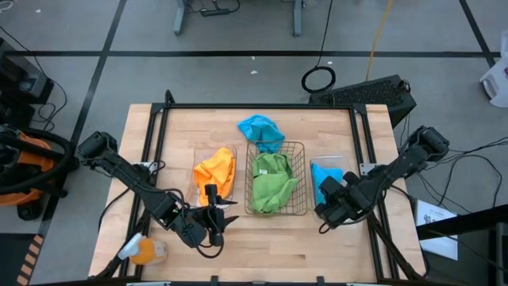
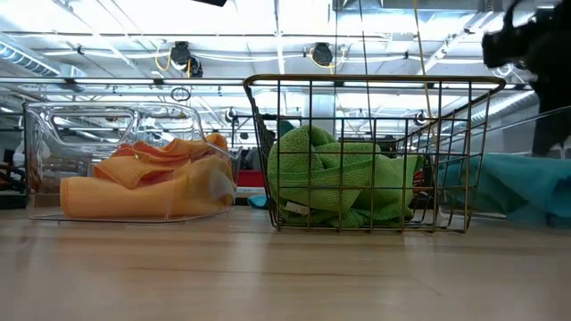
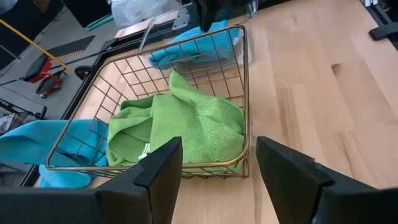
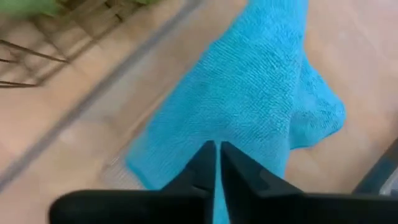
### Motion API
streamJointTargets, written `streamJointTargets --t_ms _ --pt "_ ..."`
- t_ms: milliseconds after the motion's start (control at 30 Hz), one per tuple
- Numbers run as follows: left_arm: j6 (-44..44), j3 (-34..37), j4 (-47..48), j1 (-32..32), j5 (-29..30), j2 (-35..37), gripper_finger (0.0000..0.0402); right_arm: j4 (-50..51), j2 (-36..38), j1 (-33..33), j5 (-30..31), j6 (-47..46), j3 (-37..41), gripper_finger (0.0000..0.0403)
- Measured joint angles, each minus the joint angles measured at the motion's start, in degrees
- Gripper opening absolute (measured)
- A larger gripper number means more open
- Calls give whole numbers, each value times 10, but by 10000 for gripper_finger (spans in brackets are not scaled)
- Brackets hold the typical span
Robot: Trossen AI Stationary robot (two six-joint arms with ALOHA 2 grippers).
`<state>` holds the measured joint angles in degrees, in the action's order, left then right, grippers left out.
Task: Sort microfiber towel by color & place in baskets
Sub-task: Put the bottom blue microfiber towel into the right transparent bin
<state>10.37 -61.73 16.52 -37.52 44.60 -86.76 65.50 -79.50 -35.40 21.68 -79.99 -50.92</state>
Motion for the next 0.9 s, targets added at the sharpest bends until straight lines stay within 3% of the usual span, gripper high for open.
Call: streamJointTargets --t_ms 300,900 --pt "-5 0 -16 1 0 0 212 -108 1 9 -2 17 80 12" --pt "-6 0 -21 23 0 0 212 -36 0 10 -17 52 47 1"
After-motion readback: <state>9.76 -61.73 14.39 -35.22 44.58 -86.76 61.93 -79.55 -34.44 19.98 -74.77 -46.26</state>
